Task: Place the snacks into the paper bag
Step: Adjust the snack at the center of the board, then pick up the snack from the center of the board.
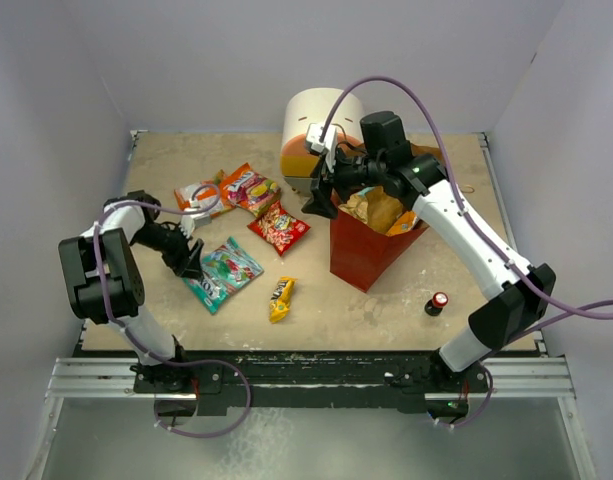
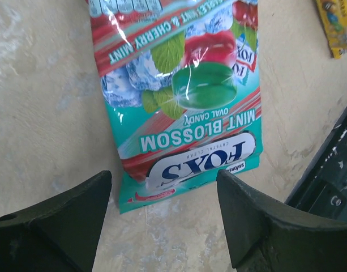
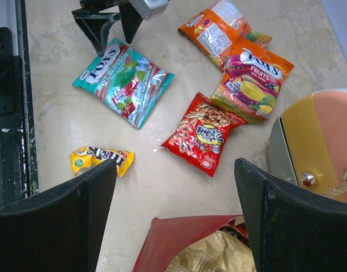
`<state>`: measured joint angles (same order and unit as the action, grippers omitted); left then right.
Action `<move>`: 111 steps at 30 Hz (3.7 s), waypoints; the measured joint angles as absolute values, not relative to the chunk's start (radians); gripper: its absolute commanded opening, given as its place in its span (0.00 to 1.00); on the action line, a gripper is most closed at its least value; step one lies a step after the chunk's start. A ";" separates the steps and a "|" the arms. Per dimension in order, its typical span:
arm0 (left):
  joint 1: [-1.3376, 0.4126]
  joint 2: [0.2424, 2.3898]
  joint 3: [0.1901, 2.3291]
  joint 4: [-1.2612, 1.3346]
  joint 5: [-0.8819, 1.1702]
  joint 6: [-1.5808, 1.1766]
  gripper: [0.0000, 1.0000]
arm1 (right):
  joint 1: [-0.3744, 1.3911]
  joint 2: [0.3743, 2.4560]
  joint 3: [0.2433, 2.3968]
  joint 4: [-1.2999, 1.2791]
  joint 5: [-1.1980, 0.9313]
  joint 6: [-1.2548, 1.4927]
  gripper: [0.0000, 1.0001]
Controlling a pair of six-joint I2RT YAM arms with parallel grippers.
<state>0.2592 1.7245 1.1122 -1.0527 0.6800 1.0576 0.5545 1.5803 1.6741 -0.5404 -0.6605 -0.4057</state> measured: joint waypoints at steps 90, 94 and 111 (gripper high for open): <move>-0.200 1.496 1.588 -0.497 0.942 -0.529 0.00 | 0.667 1.534 1.564 -0.345 -0.301 -0.600 0.82; -0.212 1.496 1.545 -0.484 0.960 -0.567 0.00 | 0.667 1.551 1.564 -0.336 -0.298 -0.594 0.70; -0.209 1.458 1.452 -0.366 0.970 -0.643 0.33 | 0.672 1.539 1.530 -0.339 -0.358 -0.575 0.00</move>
